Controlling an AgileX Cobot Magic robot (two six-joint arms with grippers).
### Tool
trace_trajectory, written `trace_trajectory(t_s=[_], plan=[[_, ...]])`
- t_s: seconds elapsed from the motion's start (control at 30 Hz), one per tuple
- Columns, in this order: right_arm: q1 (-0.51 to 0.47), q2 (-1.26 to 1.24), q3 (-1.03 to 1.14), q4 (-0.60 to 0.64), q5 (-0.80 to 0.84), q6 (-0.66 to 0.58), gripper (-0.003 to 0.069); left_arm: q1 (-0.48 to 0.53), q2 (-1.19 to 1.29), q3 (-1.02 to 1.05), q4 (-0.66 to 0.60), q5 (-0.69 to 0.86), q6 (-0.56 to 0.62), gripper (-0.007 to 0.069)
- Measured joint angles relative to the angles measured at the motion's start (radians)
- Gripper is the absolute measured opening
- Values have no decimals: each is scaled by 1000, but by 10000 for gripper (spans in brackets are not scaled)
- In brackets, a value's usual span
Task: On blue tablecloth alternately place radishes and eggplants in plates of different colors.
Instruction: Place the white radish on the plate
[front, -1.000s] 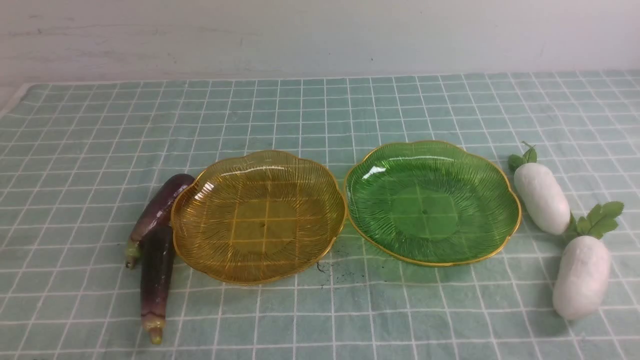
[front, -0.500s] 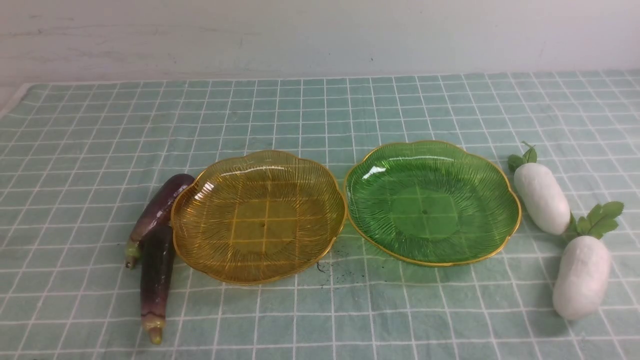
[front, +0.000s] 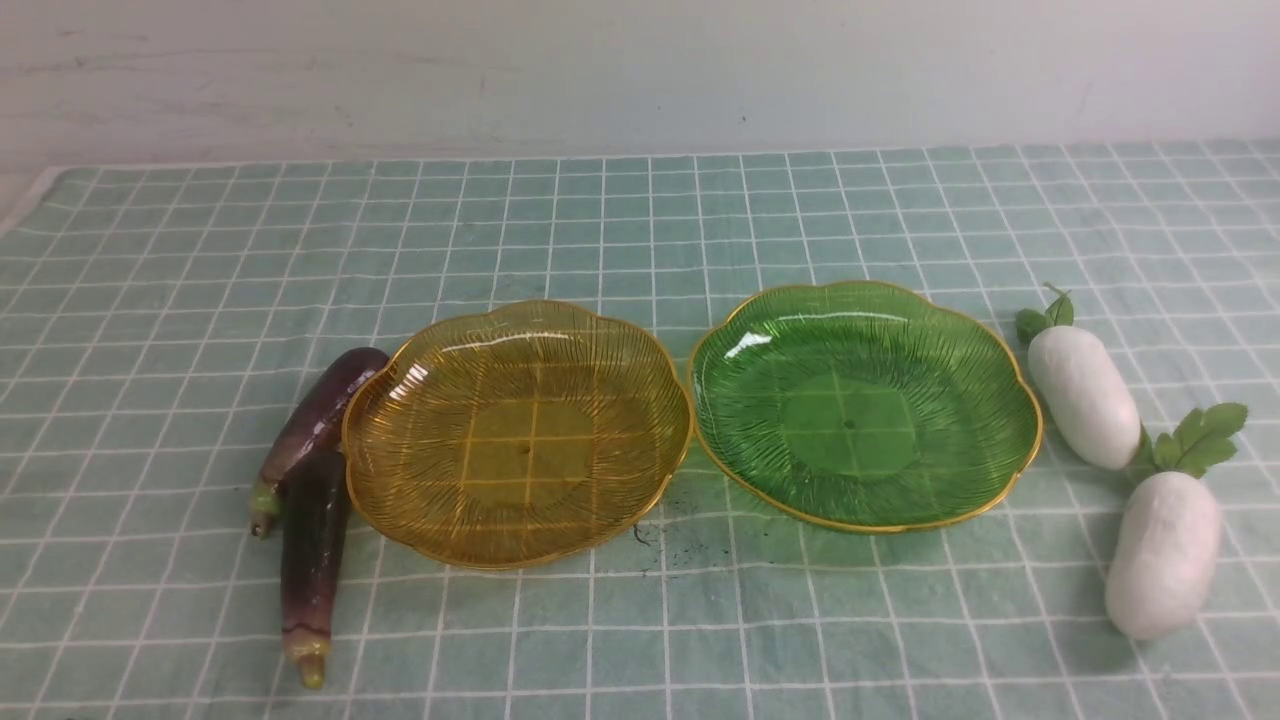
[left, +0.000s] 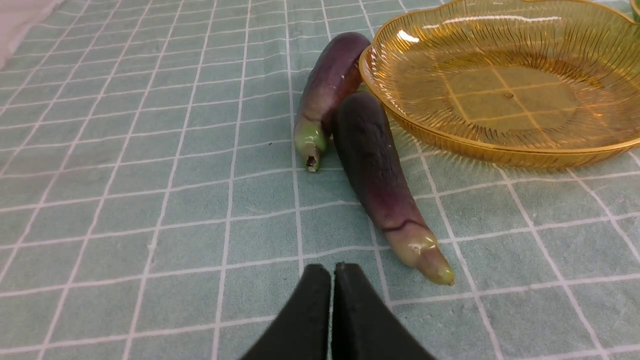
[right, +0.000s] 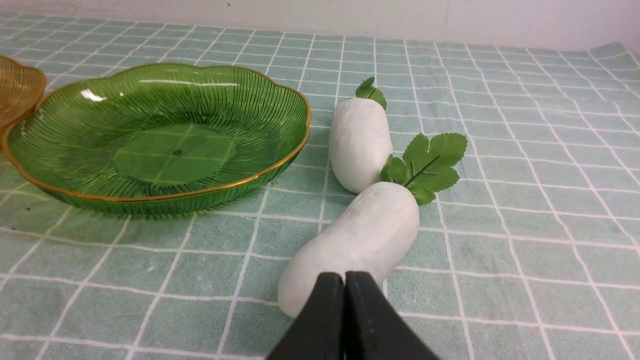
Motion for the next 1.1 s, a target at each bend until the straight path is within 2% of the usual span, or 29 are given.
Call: trace_trajectory(t_s=[0.93, 1.0, 1.07, 1.1], plan=[[0, 0, 0, 1, 0, -19, -15, -16, 0, 0, 25, -2, 1, -8], [0, 0, 0, 25, -2, -19, -15, -16, 0, 2, -39, -24, -39, -8], [0, 0, 1, 131, -8, 8, -15, -16, 0, 2, -180, -50, -127, -8], [0, 0, 2, 147, -8, 13, -15, -16, 0, 2, -199, -52, -139, -8]])
